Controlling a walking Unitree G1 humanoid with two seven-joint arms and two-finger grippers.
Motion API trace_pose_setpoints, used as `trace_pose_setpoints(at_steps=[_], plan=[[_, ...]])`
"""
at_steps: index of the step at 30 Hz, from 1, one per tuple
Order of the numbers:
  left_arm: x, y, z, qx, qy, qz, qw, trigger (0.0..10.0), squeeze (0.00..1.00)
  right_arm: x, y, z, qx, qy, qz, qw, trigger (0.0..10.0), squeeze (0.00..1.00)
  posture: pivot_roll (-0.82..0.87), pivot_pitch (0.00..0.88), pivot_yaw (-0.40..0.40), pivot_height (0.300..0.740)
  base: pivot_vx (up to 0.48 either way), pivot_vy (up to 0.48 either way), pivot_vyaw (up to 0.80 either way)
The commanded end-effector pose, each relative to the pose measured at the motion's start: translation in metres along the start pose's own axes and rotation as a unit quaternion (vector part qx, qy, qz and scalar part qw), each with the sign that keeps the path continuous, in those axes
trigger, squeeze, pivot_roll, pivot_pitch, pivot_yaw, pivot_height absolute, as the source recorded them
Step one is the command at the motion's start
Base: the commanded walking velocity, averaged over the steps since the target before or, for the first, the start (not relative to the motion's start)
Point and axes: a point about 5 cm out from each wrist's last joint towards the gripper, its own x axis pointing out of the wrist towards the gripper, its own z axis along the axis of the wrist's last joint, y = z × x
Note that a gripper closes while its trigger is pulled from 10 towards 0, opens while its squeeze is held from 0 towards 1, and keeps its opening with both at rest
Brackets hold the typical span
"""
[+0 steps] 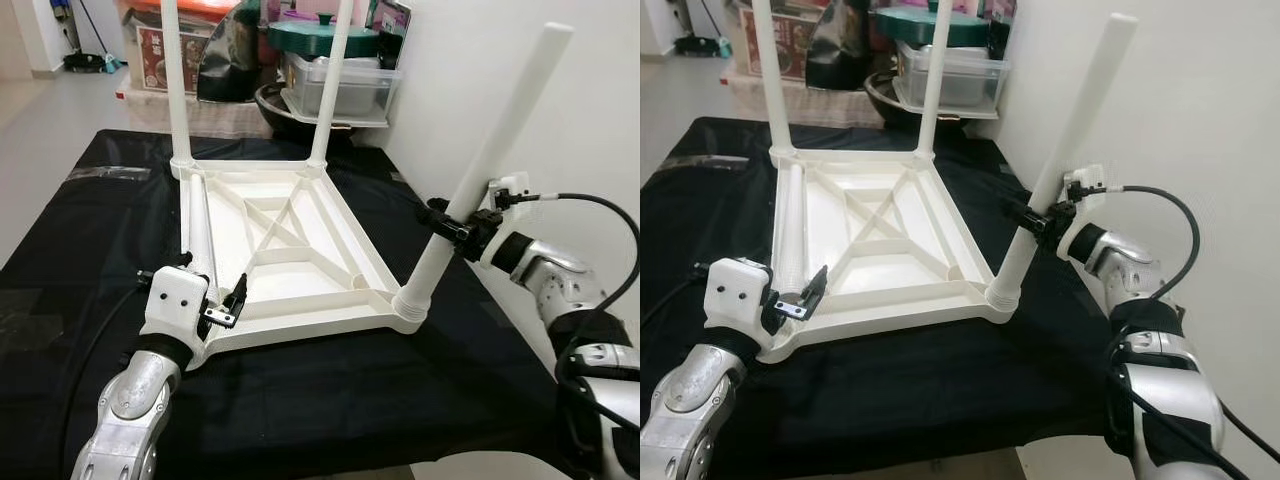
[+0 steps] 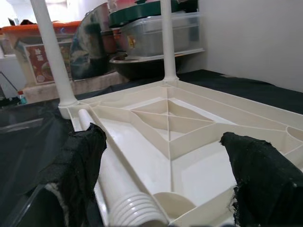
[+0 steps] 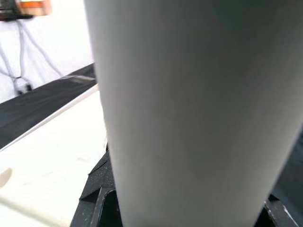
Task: Building children table
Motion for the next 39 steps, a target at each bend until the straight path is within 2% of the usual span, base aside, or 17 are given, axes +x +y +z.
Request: trace_pose_setpoints(at_steps=[1,5,7,8,9,11,14,17,19,20,24,25,28,29,31,32,39], plan=[[-0.001,-0.003,0.0,0.003,-0.002,-0.008,1.0,10.0,0.0,-0.006,-0.008,-0.019,0.026,0.033,-0.054,0.998,0.0,0.0,0.13,0.0,-0.161,0.74,0.0,0.0,0.0],[-0.001,-0.002,0.0,0.003,-0.002,-0.009,1.0,10.0,0.0,-0.001,-0.012,-0.022,0.067,0.011,-0.165,0.984,0.0,0.0,0.12,0.0,-0.156,0.74,0.0,0.0,0.0],[-0.001,-0.002,0.0,0.002,-0.001,-0.01,1.0,10.0,0.0,0.0,-0.012,-0.029,0.074,0.017,-0.272,0.959,0.0,0.0,0.12,0.0,-0.153,0.74,0.0,0.0,0.0],[-0.001,-0.003,0.0,0.001,0.0,-0.011,1.0,10.0,0.0,-0.002,-0.011,-0.035,0.083,0.024,-0.358,0.93,0.0,0.0,0.12,0.0,-0.154,0.74,0.0,0.0,0.0],[-0.001,-0.003,0.0,0.001,0.0,-0.011,1.0,10.0,0.0,-0.002,-0.011,-0.035,0.083,0.024,-0.358,0.93,0.0,0.0,0.12,0.0,-0.154,0.74,0.0,0.0,0.0],[0.0,-0.005,-0.001,0.001,0.002,-0.015,1.0,10.0,0.0,0.019,0.038,-0.048,0.14,0.024,-0.406,0.903,0.0,0.0,0.1,0.0,-0.13,0.74,0.0,0.0,0.0],[0.0,-0.005,-0.001,0.001,0.002,-0.015,1.0,10.0,0.0,0.019,0.038,-0.048,0.14,0.024,-0.406,0.903,0.0,0.0,0.1,0.0,-0.13,0.74,0.0,0.0,0.0],[0.003,-0.008,-0.001,-0.001,0.001,-0.022,1.0,10.0,0.0,0.057,0.106,-0.048,0.182,0.042,-0.349,0.918,0.0,0.0,0.11,0.0,-0.135,0.74,0.0,0.0,0.0],[0.003,-0.008,-0.001,-0.001,0.001,-0.022,1.0,10.0,0.0,0.057,0.106,-0.048,0.182,0.042,-0.349,0.918,0.0,0.0,0.11,0.0,-0.135,0.74,0.0,0.0,0.0],[0.004,-0.008,0.0,0.0,0.0,-0.024,1.0,10.0,0.0,0.074,0.127,-0.047,0.188,0.069,-0.307,0.93,10.0,0.0,0.11,0.0,-0.147,0.74,0.0,0.0,0.0],[0.005,-0.007,-0.001,0.002,0.0,-0.022,1.0,10.0,0.0,0.082,0.138,-0.038,0.178,0.071,-0.271,0.943,10.0,0.0,0.1,0.0,-0.15,0.74,0.0,0.0,0.0],[0.005,-0.007,-0.002,0.002,0.001,-0.02,1.0,10.0,0.0,0.081,0.134,-0.025,0.162,0.056,-0.248,0.953,10.0,1.0,0.09,0.0,-0.153,0.74,0.0,0.0,0.0],[0.004,-0.009,-0.002,0.0,0.002,-0.02,1.0,10.0,0.0,0.076,0.125,-0.01,0.143,0.033,-0.232,0.962,10.0,1.0,0.09,0.0,-0.151,0.74,0.0,0.0,0.0],[0.003,-0.011,-0.003,-0.002,0.003,-0.021,1.0,10.0,0.0,0.067,0.114,0.006,0.124,0.01,-0.232,0.965,10.0,0.24,0.09,0.0,-0.149,0.74,0.0,0.0,0.0],[0.003,-0.011,-0.003,-0.002,0.003,-0.021,1.0,10.0,0.0,0.067,0.114,0.006,0.124,0.01,-0.232,0.965,10.0,0.24,0.09,0.0,-0.149,0.74,0.0,0.0,0.0],[0.003,-0.012,-0.003,-0.004,0.003,-0.022,1.0,10.0,0.0,0.059,0.106,0.022,0.104,-0.015,-0.218,0.97,10.0,0.0,0.08,0.0,-0.143,0.74,0.0,0.0,0.0],[0.008,-0.013,-0.002,-0.002,-0.002,-0.03,1.0,10.0,0.0,0.03,0.113,0.055,0.02,-0.064,0.014,0.998,10.0,0.0,0.07,0.0,-0.134,0.74,0.0,0.0,0.0]])
